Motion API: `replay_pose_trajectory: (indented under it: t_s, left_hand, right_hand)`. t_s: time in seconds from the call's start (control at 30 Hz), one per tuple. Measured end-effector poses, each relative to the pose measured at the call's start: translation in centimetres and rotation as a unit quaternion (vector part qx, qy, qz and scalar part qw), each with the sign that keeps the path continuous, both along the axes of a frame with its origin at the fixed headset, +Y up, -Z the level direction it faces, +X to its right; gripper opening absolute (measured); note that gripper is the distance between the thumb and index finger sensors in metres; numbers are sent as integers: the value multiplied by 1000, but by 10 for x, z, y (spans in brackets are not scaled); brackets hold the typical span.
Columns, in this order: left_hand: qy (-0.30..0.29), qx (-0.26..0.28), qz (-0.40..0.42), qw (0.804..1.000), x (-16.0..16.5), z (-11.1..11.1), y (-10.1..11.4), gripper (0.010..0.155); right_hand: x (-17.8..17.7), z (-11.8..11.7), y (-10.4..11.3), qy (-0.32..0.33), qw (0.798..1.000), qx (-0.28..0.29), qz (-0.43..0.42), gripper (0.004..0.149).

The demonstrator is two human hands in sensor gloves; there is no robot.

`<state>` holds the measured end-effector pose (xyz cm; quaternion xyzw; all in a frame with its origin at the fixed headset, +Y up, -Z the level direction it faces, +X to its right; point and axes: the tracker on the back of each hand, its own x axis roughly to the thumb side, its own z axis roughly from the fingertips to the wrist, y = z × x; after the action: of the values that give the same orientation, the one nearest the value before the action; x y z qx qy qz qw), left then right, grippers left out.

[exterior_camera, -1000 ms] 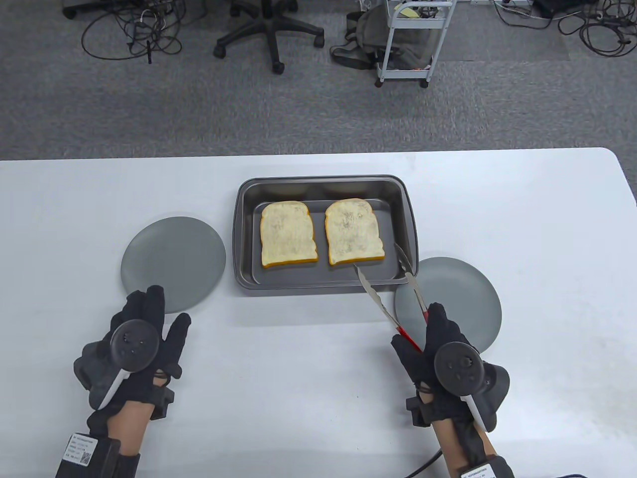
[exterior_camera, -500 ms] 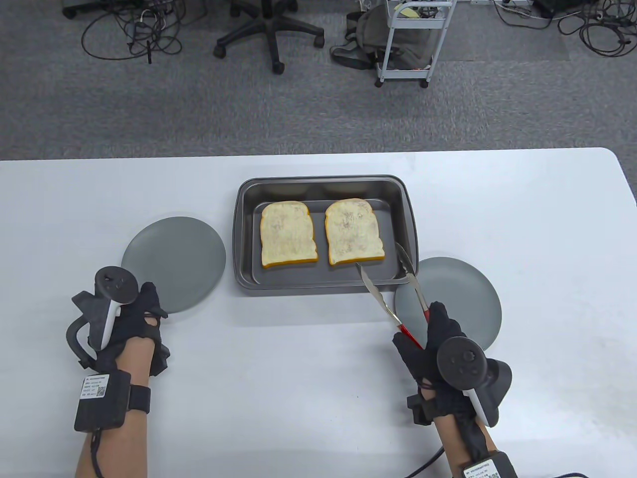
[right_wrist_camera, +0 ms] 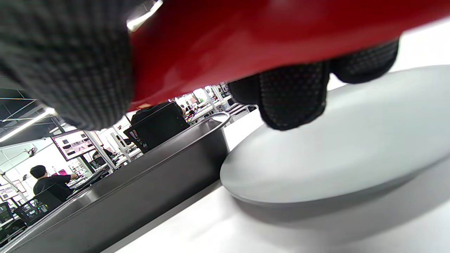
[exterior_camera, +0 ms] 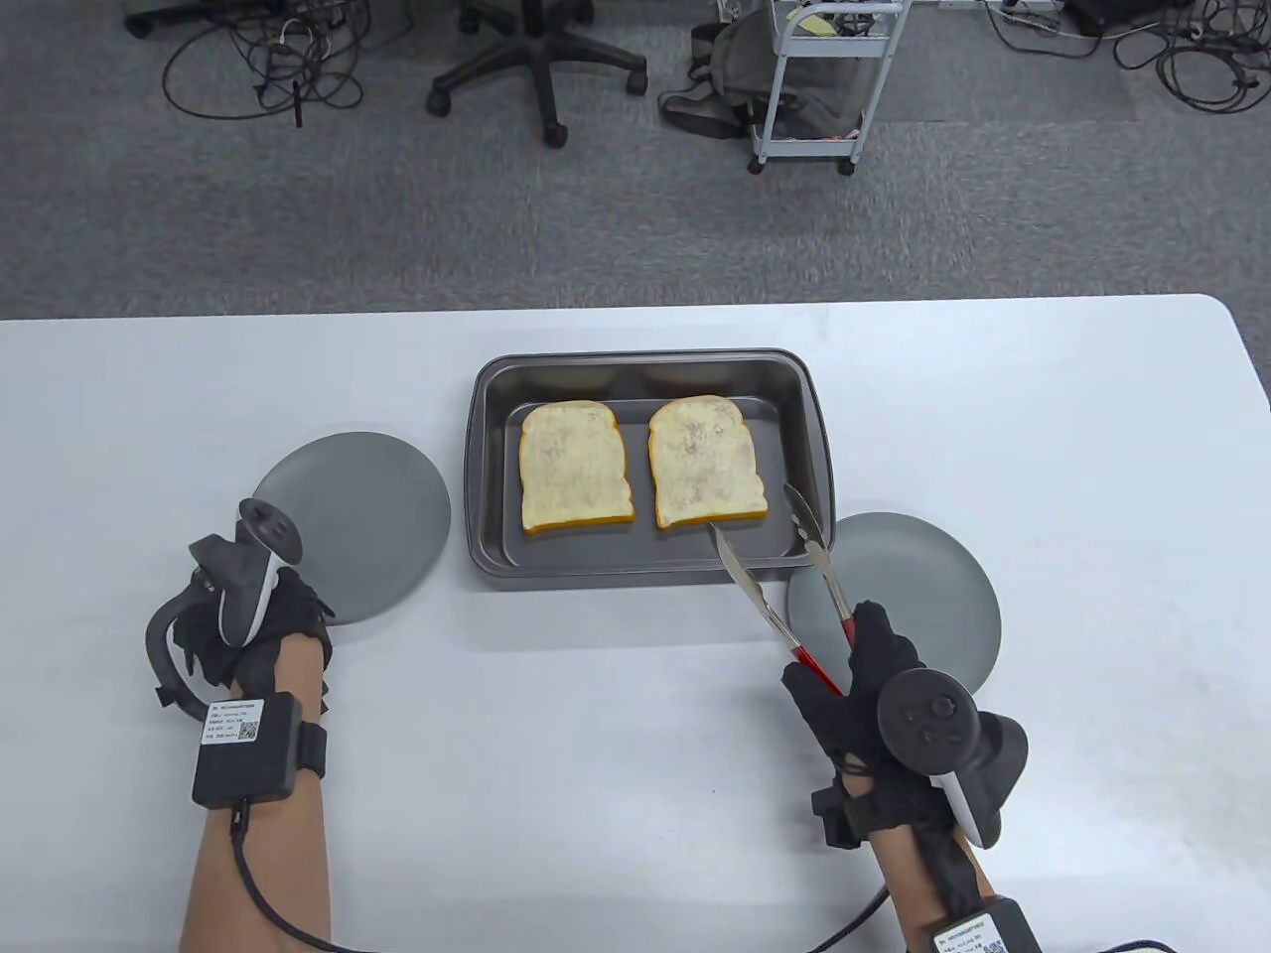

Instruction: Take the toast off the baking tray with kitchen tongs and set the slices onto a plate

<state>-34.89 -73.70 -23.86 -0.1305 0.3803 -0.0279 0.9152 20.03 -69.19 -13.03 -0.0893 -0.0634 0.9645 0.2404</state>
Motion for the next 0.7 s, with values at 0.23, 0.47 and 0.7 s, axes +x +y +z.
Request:
replay_pose_trajectory:
  t_s: [0.23,0.47,0.7]
  left_hand:
    - [23,20,46,998,-11,-2,-4,57]
    - [66,83,164,981,-29,2,-7,51]
    - [62,110,227,966,-38,6,-2,51]
  right_hand:
    - [1,-1,-1,4,1000,-6,-8,90]
    - [2,-1,-1,5,1000,-15,-21,90]
    - [3,-2,-1,7,999,-18,-39,90]
